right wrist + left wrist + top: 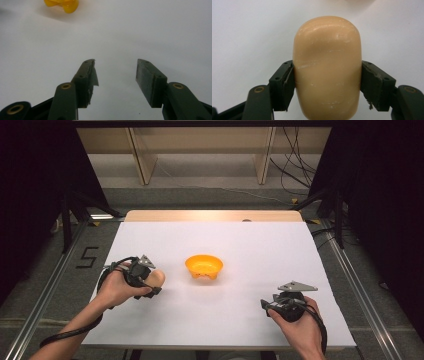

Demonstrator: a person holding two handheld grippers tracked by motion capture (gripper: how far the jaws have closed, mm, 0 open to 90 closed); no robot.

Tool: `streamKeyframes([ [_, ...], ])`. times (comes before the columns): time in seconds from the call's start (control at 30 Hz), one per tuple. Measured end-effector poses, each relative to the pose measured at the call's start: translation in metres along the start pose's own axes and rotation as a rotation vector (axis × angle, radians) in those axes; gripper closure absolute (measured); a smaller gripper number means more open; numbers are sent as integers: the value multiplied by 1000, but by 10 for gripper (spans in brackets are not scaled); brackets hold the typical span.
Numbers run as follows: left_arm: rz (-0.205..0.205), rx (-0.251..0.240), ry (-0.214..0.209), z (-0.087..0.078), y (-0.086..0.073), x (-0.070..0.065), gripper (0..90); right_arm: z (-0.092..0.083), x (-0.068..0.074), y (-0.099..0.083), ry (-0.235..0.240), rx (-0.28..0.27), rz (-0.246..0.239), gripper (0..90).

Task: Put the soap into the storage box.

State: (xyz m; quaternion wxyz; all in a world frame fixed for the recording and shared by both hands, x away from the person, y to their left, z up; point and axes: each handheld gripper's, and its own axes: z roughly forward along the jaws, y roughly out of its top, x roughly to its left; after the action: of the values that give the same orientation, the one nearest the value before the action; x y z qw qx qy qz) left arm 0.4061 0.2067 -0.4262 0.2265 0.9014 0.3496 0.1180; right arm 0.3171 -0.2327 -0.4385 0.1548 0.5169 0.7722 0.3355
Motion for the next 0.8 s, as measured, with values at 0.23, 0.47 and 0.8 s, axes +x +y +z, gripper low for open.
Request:
streamKeyframes([
  [0.23, 14, -27, 1, 3, 5, 0, 323, 1, -1, -1, -4, 2, -4, 498],
  [0.47, 36, -53, -15, 4, 9, 0, 323, 1, -1, -1, -9, 1, -10, 498],
  [0.8, 86, -91, -19, 9, 13, 1, 323, 1, -1, -1, -10, 6, -5, 498],
])
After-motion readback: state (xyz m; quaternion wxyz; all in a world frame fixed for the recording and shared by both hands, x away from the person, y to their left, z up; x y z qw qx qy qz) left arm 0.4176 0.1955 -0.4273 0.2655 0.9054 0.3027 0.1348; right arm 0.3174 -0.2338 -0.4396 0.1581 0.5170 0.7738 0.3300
